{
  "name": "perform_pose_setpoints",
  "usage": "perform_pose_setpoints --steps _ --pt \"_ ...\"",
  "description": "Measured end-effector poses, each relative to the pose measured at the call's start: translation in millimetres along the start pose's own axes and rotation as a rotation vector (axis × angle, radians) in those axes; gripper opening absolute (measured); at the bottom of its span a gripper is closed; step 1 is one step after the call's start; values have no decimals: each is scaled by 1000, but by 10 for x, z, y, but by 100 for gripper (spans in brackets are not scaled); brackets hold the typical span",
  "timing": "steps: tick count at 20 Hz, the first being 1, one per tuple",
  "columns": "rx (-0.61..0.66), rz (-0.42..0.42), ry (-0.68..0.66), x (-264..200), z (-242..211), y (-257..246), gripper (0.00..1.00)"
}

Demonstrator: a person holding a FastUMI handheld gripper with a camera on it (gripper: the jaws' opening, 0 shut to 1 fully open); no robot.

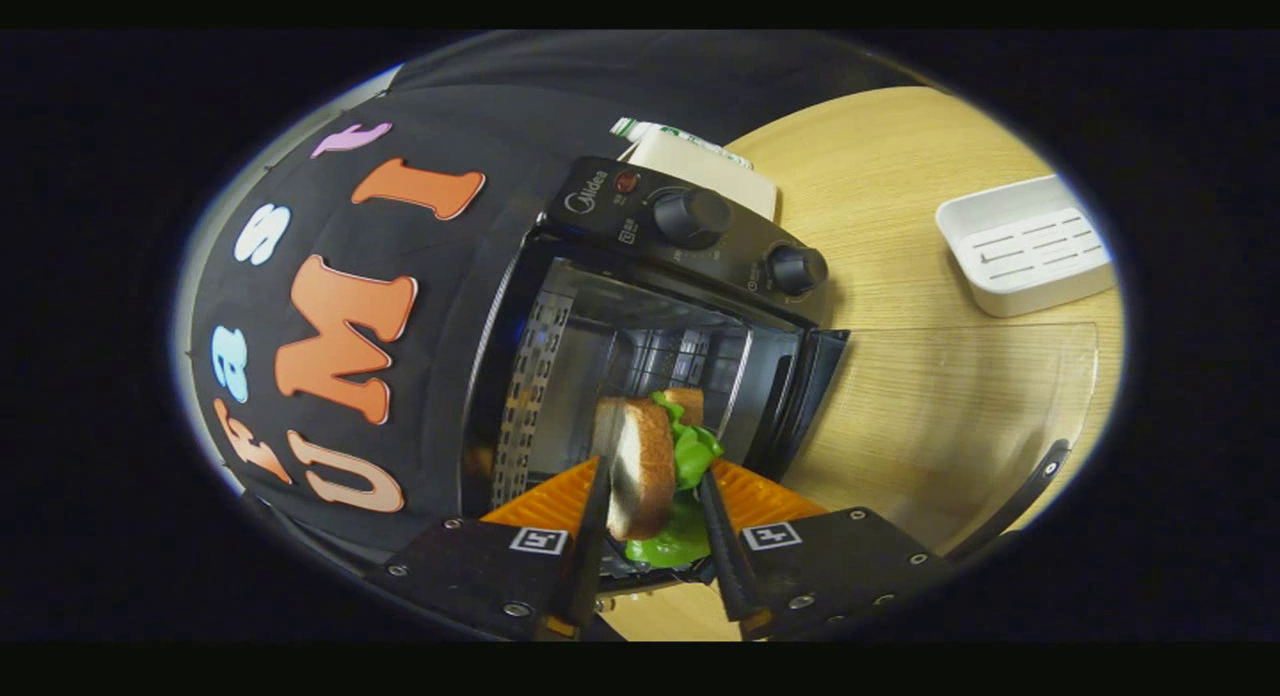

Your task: Open the toaster oven, put the food inside, and close the toaster oven door.

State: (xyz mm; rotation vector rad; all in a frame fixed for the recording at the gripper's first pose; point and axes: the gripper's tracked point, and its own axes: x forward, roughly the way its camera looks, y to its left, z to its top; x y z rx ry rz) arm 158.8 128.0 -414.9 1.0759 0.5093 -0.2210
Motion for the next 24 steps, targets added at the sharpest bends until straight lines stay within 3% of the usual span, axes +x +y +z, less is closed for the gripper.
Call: perform_pose_setpoints --steps 2,5,7,13,18,24 --pt "11 -6 13 21 -17 16 59" --pt "-3 -30 32 14 -29 -14 91" --pt "-24 -40 52 -35 -45 -28 97" --pt "-166 -33 75 -479 -77 -58 98" --pt "-486 -2 70 -1125 -11 -39 98" --pt "-848 -16 70 -1713 -39 -383 98"
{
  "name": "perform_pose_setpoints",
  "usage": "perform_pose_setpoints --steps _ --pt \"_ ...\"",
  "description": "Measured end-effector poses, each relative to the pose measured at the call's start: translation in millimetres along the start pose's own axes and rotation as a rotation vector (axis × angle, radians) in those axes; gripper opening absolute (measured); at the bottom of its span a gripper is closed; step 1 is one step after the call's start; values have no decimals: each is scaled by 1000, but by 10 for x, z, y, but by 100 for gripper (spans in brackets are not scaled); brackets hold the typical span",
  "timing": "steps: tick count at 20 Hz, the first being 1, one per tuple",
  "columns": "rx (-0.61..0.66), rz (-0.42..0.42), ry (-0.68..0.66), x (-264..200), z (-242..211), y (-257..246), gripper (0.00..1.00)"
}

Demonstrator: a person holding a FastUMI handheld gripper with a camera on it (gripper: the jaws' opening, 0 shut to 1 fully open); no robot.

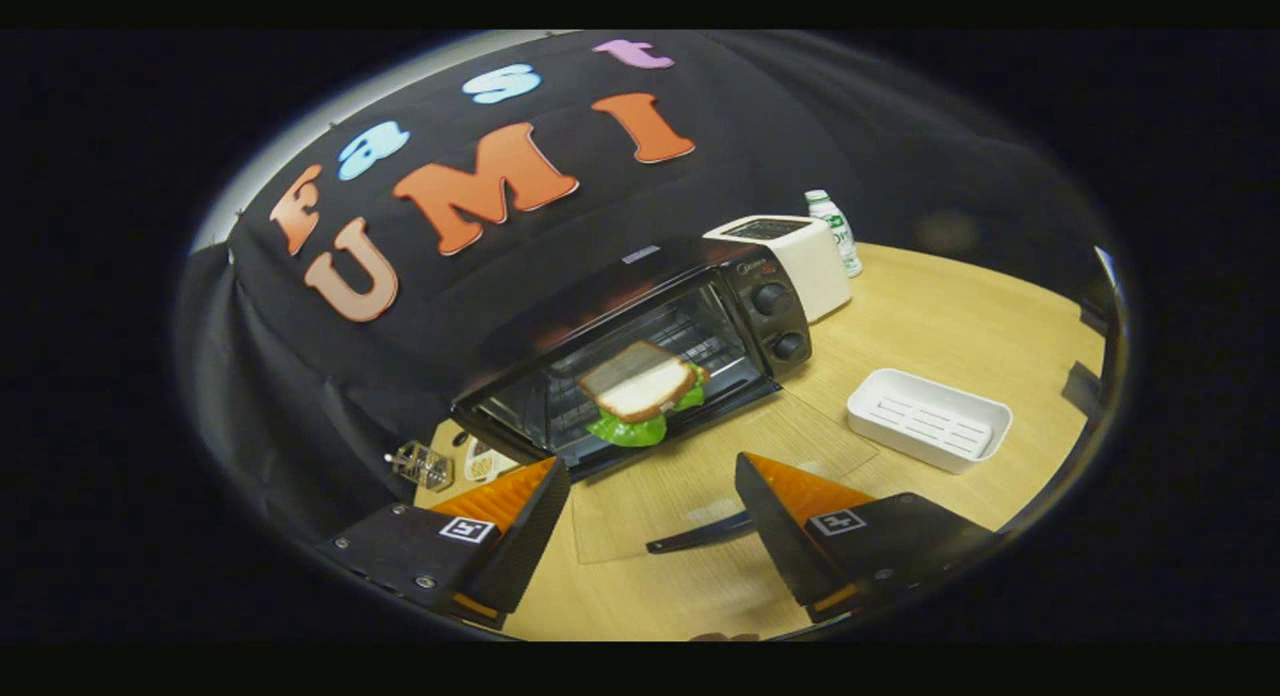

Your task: Open the toaster oven, put the food inside, and close the toaster oven door.

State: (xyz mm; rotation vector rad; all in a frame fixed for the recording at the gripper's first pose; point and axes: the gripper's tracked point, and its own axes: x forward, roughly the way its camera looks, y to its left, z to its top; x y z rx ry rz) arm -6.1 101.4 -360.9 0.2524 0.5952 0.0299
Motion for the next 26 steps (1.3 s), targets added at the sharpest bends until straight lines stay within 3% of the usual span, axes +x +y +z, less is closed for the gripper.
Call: perform_pose_setpoints --steps 4,6,14,20,26 --pt "-267 -68 57 -26 -364 -258 99" --pt "-325 -66 95 -15 -572 -327 99" --pt "-413 -62 182 311 -1076 -522 99" --pt "-490 -71 188 458 -1070 -550 99" --pt "-462 -42 162 346 -815 -428 100"
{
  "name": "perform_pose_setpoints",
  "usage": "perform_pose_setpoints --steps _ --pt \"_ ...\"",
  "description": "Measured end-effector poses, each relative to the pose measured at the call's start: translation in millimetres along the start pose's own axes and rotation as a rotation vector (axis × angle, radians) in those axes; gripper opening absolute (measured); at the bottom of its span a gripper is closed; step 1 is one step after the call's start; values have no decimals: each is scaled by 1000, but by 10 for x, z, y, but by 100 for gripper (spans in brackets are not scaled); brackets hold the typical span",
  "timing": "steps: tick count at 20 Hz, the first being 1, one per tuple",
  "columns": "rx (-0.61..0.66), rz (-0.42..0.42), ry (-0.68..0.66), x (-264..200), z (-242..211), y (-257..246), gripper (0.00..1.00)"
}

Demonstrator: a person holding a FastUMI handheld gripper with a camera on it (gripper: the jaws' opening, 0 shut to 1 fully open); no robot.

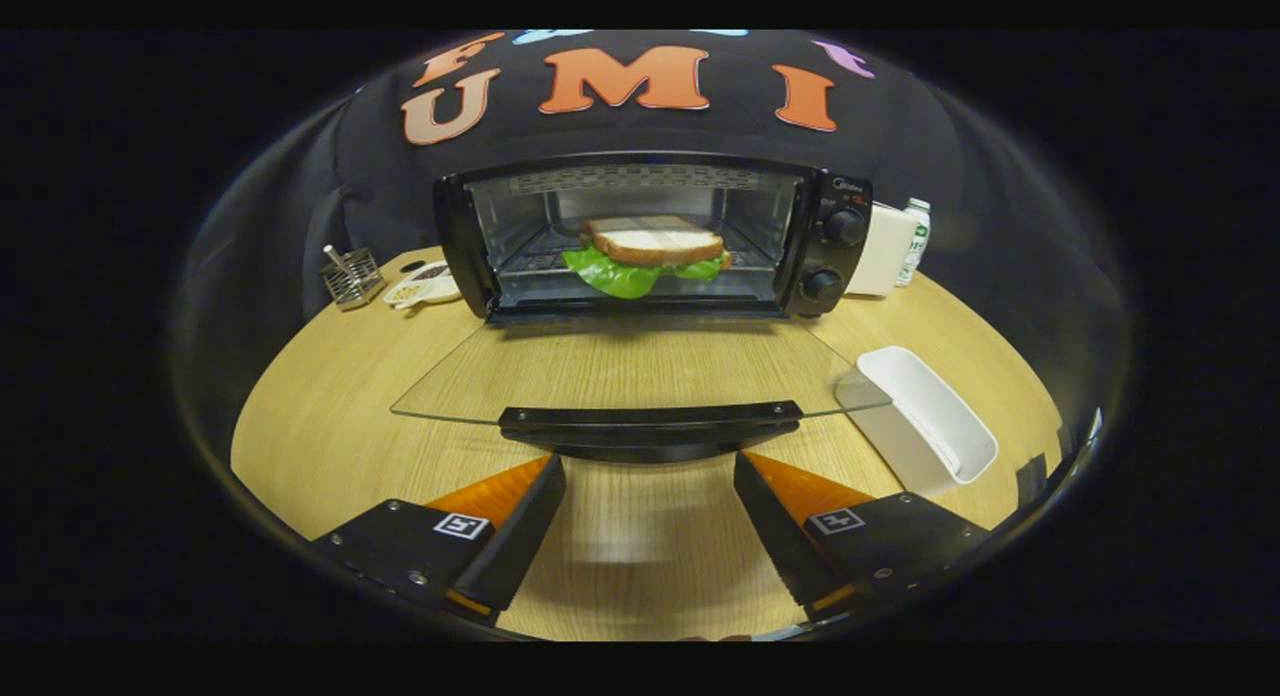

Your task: Open the toaster oven, put the food inside, and close the toaster oven door.

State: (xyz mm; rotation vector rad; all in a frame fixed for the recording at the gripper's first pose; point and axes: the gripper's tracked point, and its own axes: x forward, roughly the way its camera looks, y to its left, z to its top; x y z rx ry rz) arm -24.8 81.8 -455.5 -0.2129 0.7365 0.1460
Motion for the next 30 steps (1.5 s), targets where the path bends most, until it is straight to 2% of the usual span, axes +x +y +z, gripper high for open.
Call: perform_pose_setpoints --steps 12,21,29,30 --pt "25 15 -157 -31 1042 73 100" --pt "32 14 -203 35 1464 111 100" --pt "20 16 -261 282 1905 56 100" --pt "14 13 -237 264 1850 51 100"
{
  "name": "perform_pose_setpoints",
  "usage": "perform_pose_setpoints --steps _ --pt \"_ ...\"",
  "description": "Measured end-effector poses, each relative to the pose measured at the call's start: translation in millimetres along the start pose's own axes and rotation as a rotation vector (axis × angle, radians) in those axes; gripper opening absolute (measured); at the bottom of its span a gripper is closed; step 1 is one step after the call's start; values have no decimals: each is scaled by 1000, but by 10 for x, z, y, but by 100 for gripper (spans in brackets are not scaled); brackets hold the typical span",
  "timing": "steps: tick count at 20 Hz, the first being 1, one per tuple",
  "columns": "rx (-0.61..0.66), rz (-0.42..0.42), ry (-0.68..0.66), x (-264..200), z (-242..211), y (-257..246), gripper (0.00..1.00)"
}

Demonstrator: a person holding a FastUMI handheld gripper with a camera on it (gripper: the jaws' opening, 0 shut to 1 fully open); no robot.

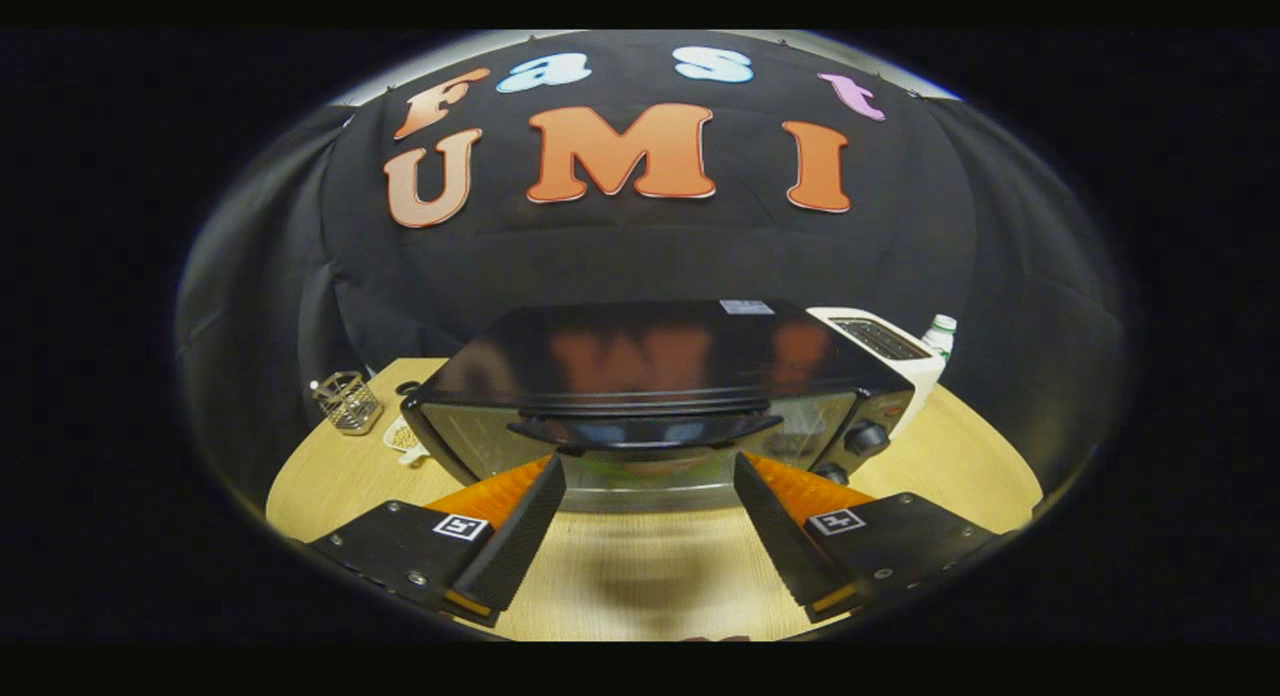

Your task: Open the toaster oven, put the food inside, and close the toaster oven door.

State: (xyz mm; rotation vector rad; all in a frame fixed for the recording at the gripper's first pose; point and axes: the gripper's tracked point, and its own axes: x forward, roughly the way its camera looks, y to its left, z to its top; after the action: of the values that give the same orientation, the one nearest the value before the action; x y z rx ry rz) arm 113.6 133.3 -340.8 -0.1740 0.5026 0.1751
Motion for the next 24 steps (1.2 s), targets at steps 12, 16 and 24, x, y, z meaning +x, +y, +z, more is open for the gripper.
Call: perform_pose_setpoints --steps 12,16,24 --pt "-24 -40 -190 -1057 1185 -253 100" --pt "-68 -93 -307 -1589 1795 -513 100" --pt "-20 -163 -444 -2473 2244 -838 100"
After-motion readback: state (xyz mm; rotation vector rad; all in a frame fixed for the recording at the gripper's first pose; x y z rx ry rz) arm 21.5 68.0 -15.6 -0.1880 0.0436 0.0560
